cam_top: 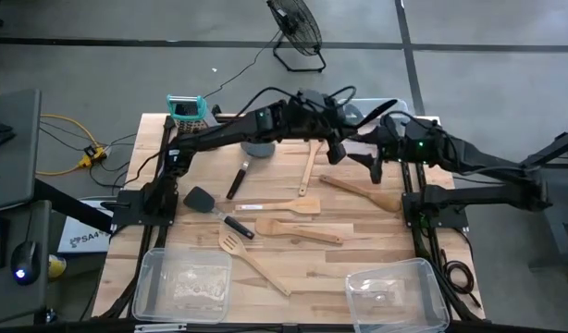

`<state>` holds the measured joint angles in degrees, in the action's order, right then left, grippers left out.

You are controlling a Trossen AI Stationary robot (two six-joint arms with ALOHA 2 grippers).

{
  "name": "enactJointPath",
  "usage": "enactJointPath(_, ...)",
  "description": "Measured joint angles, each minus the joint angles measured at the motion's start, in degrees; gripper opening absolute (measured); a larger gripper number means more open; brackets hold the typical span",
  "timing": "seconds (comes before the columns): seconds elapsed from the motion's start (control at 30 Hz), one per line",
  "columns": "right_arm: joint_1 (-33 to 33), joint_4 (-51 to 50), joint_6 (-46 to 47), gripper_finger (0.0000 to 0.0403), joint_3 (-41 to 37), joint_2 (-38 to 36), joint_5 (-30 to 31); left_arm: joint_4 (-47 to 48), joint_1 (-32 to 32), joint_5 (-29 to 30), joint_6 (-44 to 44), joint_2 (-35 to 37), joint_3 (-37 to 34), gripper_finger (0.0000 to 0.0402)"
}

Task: Pick & Place Kitchen Items
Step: Put the black knife into the transparent bin

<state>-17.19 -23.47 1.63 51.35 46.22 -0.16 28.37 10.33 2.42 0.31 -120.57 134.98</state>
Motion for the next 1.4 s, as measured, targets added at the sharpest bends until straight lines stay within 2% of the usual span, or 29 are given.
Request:
enactJointPath(0.2, -2.8, 6.3, -0.2, 0.0271, 0.0, 2.4, 0.0, -3.4, 1.9, -6.1, 0.1, 0.0, 0.0, 0.0025)
enactJointPath(0.4, -4.6, 13.8, -0.2, 0.0263, 0.0, 5.0, -2.7, -5.3, 2.6, -9.6, 0.3, 0.0, 0.0, 0.0025)
enactJointPath(0.53, -4.7, 14.5, 0.1, 0.0247, 0.0, 5.9, -4.9, -5.8, 2.9, -10.8, 0.5, 0.0, 0.0, 0.0025)
enactJointPath(0.7, -4.7, 14.3, 0.1, 0.0209, 0.0, 6.4, -4.5, -5.9, 2.8, -10.9, 0.5, 0.0, 0.0, 0.0025)
enactJointPath(1.13, -4.7, 14.9, 0.6, 0.005, 0.0, 6.2, -4.1, -5.5, 2.8, -10.8, -0.2, 0.0, 0.0, 0.0025)
enactJointPath(1.2, -4.7, 15.1, 0.1, 0.0028, 0.0, 6.2, -4.0, -5.6, 2.8, -11.1, -0.7, 0.0, 0.0, 0.0006)
enactJointPath(1.27, -4.7, 15.0, 0.2, 0.0012, 0.0, 6.2, -4.5, -5.4, 2.8, -11.1, -0.5, 0.0, 0.0, 0.0001)
enactJointPath(1.4, -4.7, 15.0, 0.2, 0.0006, 0.0, 6.2, -4.8, -5.5, 2.8, -11.1, -0.5, 0.0, 0.0, 0.0001)
